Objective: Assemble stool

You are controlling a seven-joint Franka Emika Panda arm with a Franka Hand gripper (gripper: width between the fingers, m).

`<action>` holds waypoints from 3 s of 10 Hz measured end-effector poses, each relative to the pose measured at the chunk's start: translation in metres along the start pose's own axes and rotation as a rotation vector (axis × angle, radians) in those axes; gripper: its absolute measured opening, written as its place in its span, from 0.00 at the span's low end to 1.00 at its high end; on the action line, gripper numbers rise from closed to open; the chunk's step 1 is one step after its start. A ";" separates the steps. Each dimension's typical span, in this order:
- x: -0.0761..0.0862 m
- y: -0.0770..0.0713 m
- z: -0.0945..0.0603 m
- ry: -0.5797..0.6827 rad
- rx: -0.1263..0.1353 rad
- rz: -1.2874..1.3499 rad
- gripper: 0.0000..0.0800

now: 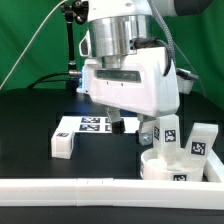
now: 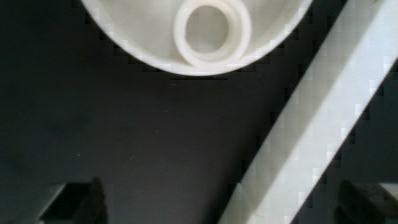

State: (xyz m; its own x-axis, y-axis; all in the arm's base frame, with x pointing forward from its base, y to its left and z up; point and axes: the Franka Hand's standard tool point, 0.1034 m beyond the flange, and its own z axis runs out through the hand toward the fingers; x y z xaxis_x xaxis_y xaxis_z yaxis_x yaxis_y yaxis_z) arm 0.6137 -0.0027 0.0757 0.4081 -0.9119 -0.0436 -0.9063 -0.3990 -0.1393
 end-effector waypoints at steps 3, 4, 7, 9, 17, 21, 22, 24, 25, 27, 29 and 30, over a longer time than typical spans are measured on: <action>0.009 -0.002 0.001 0.054 -0.004 -0.375 0.81; 0.011 -0.003 0.003 0.076 -0.027 -0.553 0.81; 0.016 -0.004 0.002 0.085 -0.056 -0.863 0.81; 0.016 -0.003 0.002 0.083 -0.060 -0.952 0.81; 0.096 0.076 0.009 0.096 -0.137 -1.025 0.81; 0.105 0.102 0.015 0.102 -0.156 -1.012 0.81; 0.107 0.115 0.017 0.096 -0.164 -1.004 0.81; 0.107 0.115 0.017 0.091 -0.165 -1.004 0.81; 0.106 0.116 0.017 0.089 -0.166 -1.004 0.81; 0.092 0.120 0.019 -0.112 -0.213 -0.963 0.81; 0.092 0.115 0.020 -0.220 -0.262 -0.941 0.81; 0.087 0.117 0.020 -0.280 -0.278 -0.933 0.81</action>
Offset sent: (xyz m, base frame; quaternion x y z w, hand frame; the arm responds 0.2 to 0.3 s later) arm 0.0170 -0.0135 -0.0037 -0.0405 0.0840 -0.4275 0.8992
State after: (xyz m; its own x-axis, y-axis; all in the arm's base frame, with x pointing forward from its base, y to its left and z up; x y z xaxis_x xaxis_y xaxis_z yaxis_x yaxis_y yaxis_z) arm 0.5450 -0.1271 0.0360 0.9452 -0.1835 -0.2702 -0.1912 -0.9815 -0.0024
